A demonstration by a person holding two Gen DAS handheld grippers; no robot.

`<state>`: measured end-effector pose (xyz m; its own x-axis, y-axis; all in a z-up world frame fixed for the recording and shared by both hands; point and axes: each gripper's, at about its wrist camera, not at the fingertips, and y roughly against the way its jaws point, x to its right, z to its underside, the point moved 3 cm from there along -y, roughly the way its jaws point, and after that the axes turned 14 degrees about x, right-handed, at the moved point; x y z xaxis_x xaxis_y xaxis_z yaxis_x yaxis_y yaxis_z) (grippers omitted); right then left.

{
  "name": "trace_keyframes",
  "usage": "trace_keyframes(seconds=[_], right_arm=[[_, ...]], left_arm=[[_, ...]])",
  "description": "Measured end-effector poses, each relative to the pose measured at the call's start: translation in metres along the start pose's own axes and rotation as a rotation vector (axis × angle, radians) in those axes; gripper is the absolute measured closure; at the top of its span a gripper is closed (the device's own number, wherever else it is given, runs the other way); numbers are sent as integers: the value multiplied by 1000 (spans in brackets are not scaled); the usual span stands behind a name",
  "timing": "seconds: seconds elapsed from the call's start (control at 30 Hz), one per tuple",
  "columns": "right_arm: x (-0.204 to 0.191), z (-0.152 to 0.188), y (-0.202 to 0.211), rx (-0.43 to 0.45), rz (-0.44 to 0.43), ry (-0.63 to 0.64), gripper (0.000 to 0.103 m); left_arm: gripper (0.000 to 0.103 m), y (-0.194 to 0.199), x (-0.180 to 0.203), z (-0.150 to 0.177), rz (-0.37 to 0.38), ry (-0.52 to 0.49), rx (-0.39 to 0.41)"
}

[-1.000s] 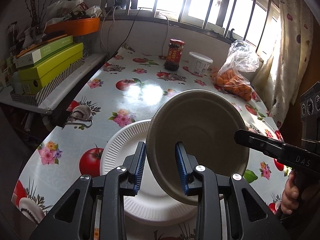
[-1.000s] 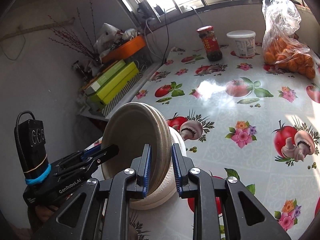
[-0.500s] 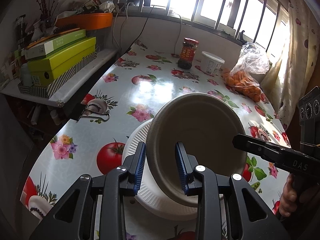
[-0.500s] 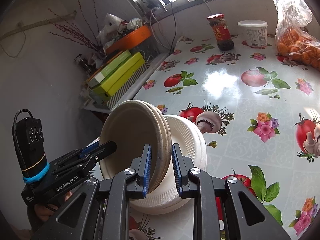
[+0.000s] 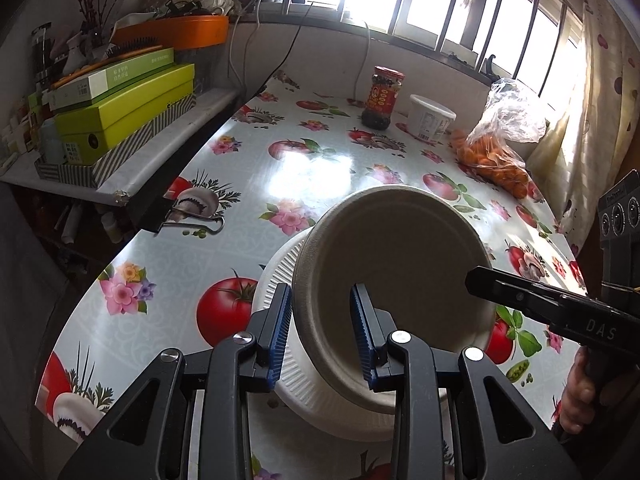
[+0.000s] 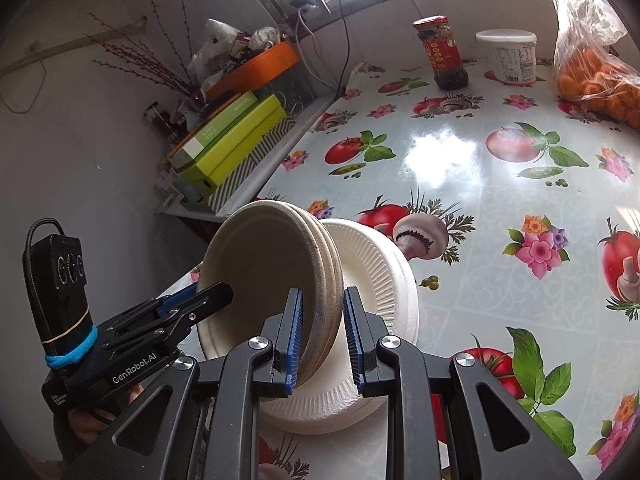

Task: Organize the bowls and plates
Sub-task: 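Carry the nested beige bowls over the white plate stack with the left gripper, then lower the bowls onto the white plates and open the left gripper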

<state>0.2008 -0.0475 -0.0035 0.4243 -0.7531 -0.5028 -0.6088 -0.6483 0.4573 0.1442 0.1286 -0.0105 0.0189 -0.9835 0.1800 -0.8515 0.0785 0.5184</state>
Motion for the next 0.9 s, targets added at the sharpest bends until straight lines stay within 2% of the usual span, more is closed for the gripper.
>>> trace_keyframes(seconds=[0.77, 0.9], right_arm=[[7, 0, -5, -5, 21, -12, 82], [8, 0, -5, -6, 23, -13, 76]], left_arm=[[72, -10, -3, 0, 8, 11, -18], [70, -13, -6, 1, 4, 25, -27]])
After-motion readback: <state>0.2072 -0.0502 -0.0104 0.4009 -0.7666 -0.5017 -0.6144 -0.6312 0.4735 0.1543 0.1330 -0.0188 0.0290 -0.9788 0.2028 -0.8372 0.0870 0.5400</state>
